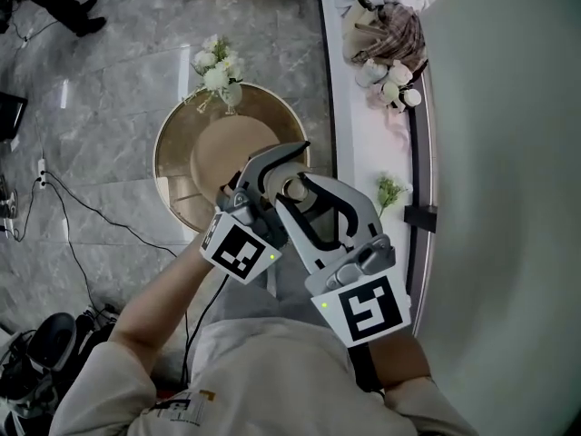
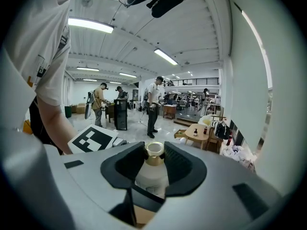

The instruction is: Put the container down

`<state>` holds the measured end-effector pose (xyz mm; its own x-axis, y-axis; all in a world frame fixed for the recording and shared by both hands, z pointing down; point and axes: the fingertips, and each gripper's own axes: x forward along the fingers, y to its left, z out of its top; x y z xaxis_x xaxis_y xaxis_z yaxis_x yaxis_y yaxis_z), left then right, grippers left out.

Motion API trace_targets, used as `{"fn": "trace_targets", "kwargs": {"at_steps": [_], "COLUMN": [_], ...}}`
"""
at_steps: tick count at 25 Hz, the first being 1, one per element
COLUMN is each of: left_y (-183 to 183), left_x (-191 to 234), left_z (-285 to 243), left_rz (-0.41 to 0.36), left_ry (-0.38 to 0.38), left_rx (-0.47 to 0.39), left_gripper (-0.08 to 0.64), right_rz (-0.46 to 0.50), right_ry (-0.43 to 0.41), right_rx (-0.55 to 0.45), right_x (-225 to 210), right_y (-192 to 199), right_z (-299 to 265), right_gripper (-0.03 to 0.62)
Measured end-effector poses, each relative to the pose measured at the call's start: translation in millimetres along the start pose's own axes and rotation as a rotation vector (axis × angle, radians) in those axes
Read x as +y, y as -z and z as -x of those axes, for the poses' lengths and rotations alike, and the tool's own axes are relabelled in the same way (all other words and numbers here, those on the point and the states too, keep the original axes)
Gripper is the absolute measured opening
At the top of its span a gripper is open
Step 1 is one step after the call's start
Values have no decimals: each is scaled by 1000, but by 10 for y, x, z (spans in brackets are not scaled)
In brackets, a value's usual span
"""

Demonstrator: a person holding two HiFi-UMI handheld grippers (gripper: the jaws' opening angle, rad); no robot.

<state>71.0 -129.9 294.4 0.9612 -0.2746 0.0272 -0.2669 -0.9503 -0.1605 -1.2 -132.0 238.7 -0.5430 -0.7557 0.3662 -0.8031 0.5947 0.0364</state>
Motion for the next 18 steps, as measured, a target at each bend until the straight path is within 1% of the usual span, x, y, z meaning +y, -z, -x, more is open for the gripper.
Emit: {"fn": "trace_targets", "kwargs": {"at_steps": [6, 12, 18], "left_y": [501, 1058, 1611], "left_x": [-44, -137, -241], "left_z": [-226, -405, -524], "left_rz": [24, 20, 13], "left_ry": [14, 67, 107], "left_rx": [15, 51, 56], "left_gripper": [360, 360, 360], "right_rz": [23, -32, -37], "right_ry": [-5, 8, 25], "right_rx": [53, 66, 99], "right_x": [-201, -378, -478], "right_y": [508, 1026, 1548], "right_z": [-157, -326, -510], "right_gripper": [129, 129, 129]}}
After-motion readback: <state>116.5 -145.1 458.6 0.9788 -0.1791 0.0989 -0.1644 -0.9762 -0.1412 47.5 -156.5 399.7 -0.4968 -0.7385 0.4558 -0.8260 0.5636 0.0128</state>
